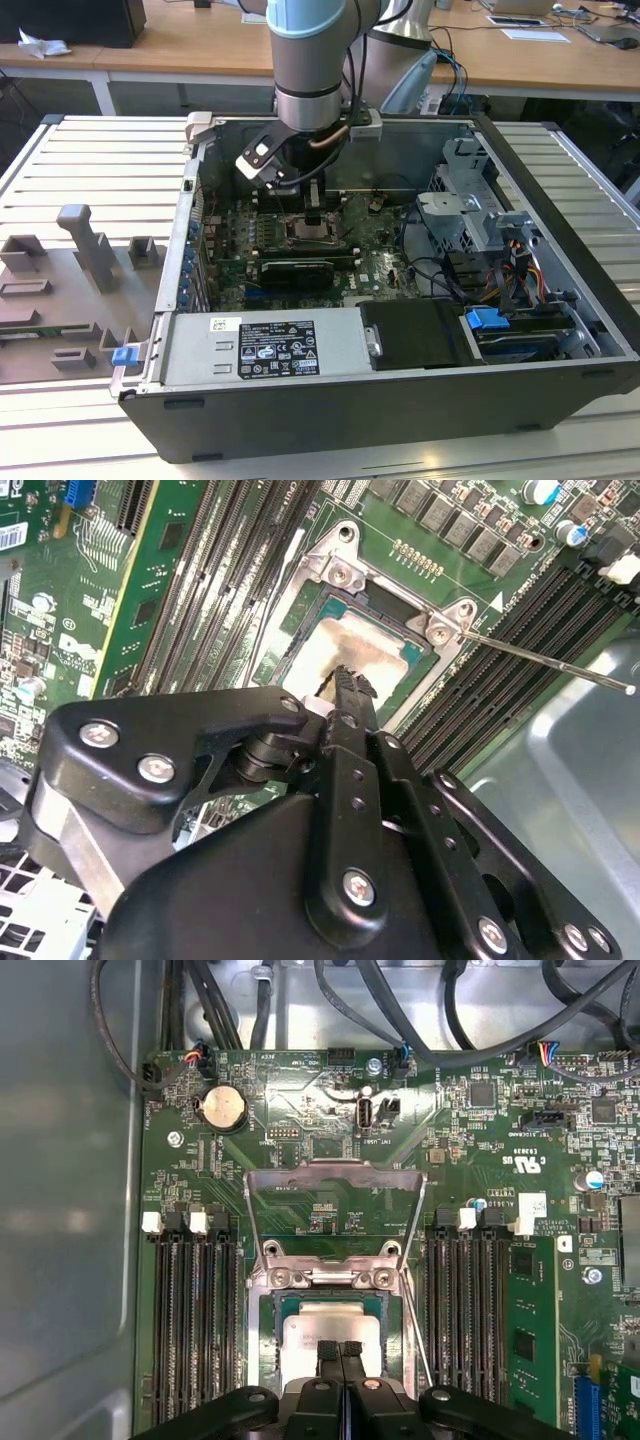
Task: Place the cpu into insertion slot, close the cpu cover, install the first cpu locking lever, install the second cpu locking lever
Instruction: 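Place the cpu into insertion slot, then close the cpu cover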
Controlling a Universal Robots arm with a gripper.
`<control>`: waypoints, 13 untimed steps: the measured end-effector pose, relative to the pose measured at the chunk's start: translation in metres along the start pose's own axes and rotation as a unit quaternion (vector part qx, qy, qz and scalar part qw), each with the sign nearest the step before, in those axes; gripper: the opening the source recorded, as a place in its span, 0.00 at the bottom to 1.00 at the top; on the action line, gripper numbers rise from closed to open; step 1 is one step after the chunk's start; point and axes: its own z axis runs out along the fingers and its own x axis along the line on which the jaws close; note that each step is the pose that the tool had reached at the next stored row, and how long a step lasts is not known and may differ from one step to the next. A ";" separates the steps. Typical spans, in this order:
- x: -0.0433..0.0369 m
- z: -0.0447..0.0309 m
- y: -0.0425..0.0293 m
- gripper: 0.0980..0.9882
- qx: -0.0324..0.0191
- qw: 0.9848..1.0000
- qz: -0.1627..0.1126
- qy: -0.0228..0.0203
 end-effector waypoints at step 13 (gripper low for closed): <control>0.0001 -0.0055 0.0022 0.01 0.000 1.000 0.000 0.000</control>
